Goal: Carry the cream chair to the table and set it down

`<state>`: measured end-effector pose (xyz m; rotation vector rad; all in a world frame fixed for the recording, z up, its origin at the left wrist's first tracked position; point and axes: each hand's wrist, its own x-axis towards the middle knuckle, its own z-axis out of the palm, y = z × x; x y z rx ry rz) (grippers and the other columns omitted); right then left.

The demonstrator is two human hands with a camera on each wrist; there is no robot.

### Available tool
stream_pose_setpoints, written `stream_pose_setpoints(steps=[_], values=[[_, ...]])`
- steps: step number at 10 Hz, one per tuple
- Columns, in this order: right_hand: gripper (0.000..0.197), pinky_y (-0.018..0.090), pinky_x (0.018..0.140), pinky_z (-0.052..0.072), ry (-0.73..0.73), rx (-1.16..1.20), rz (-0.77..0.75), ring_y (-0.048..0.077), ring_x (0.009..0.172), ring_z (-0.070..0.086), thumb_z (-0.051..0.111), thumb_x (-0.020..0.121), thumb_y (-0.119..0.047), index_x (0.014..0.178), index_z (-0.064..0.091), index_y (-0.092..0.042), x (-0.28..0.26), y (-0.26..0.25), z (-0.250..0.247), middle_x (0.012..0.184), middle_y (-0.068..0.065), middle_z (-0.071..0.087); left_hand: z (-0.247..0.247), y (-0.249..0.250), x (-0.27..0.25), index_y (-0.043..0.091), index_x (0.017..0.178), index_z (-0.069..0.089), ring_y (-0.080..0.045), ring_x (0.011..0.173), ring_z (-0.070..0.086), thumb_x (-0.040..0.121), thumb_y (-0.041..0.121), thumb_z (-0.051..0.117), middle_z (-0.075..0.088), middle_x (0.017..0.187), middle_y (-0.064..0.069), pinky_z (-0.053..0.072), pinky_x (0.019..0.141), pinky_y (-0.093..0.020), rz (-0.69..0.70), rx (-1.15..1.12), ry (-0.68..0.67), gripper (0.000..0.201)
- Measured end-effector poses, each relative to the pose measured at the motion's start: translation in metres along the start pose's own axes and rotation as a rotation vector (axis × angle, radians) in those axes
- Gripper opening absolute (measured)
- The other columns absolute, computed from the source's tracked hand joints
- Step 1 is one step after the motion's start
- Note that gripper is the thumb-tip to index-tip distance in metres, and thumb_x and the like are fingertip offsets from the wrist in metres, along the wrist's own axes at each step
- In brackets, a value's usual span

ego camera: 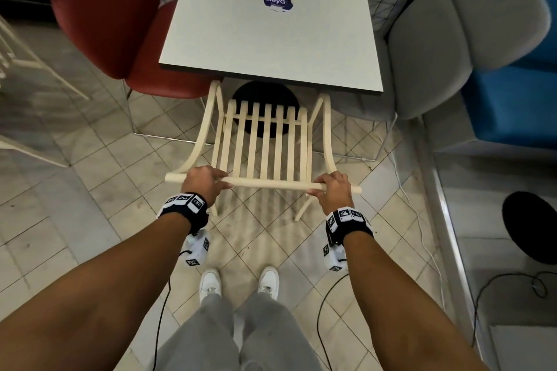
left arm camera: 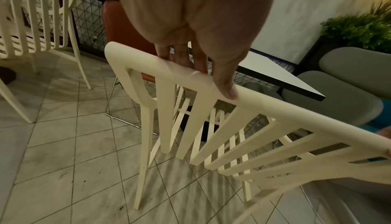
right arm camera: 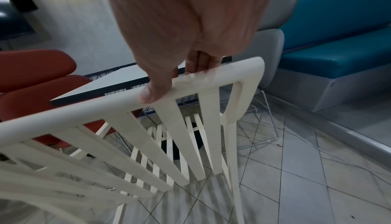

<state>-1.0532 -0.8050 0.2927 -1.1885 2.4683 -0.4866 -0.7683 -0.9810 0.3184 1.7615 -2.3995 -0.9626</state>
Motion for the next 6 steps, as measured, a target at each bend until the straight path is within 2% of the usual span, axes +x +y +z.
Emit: stream_pose_setpoints(steps=[1, 2, 3, 4, 5, 6], values=[[0.034, 0.037, 0.102, 0.038, 0.013, 0.01, 0.004, 0.023, 0.109, 0.045, 0.08, 0.077, -0.036, 0.103, 0.073, -0.015, -0.003, 0.0, -0.002, 0.107, 0.002, 0.058, 0.003, 0.001, -0.004, 0.021, 0.111, 0.077, -0.02, 0.072, 0.062, 0.074, 0.042, 0.082, 0.078, 0.094, -0.008, 0.054, 0.074, -0.031, 0.002, 0.009, 0.01, 0.043], [0.035, 0.036, 0.103, 0.037, 0.024, 0.02, 0.027, 0.024, 0.111, 0.045, 0.08, 0.078, -0.034, 0.105, 0.073, -0.013, -0.006, -0.004, -0.001, 0.11, 0.004, 0.059, 0.003, 0.0, -0.004, 0.021, 0.11, 0.078, -0.022, 0.075, 0.065, 0.075, 0.043, 0.081, 0.078, 0.093, -0.008, 0.051, 0.072, -0.031, 0.031, 0.017, 0.015, 0.042], [0.035, 0.038, 0.105, 0.037, 0.021, 0.03, 0.046, 0.025, 0.113, 0.045, 0.08, 0.078, -0.032, 0.106, 0.074, -0.012, -0.006, -0.006, -0.001, 0.111, 0.005, 0.059, -0.001, -0.001, -0.006, 0.021, 0.11, 0.078, -0.025, 0.076, 0.068, 0.076, 0.042, 0.08, 0.078, 0.094, -0.007, 0.055, 0.074, -0.035, 0.046, 0.007, 0.016, 0.04], [0.035, 0.036, 0.105, 0.037, 0.014, 0.033, 0.01, 0.023, 0.112, 0.045, 0.08, 0.079, -0.031, 0.109, 0.073, -0.014, -0.014, -0.004, 0.0, 0.112, 0.004, 0.059, 0.002, -0.006, -0.011, 0.023, 0.112, 0.076, -0.024, 0.082, 0.068, 0.078, 0.04, 0.078, 0.077, 0.101, -0.006, 0.056, 0.078, -0.036, 0.071, -0.006, 0.0, 0.038], [0.041, 0.039, 0.108, 0.04, 0.058, 0.031, -0.015, 0.023, 0.117, 0.046, 0.077, 0.082, -0.025, 0.12, 0.068, -0.015, -0.018, -0.011, -0.01, 0.119, 0.004, 0.056, -0.004, -0.006, -0.016, 0.022, 0.123, 0.071, -0.027, 0.11, 0.065, 0.084, 0.032, 0.073, 0.072, 0.123, -0.006, 0.054, 0.1, -0.043, 0.124, 0.04, 0.059, 0.04], [0.035, 0.042, 0.105, 0.046, 0.28, 0.098, -0.086, 0.022, 0.118, 0.047, 0.07, 0.082, -0.014, 0.117, 0.067, -0.018, -0.064, 0.0, -0.011, 0.121, 0.001, 0.053, 0.006, -0.036, -0.057, 0.02, 0.139, 0.057, -0.026, 0.139, 0.048, 0.085, 0.022, 0.07, 0.05, 0.153, -0.004, 0.041, 0.117, -0.041, 0.245, 0.054, 0.221, 0.056]])
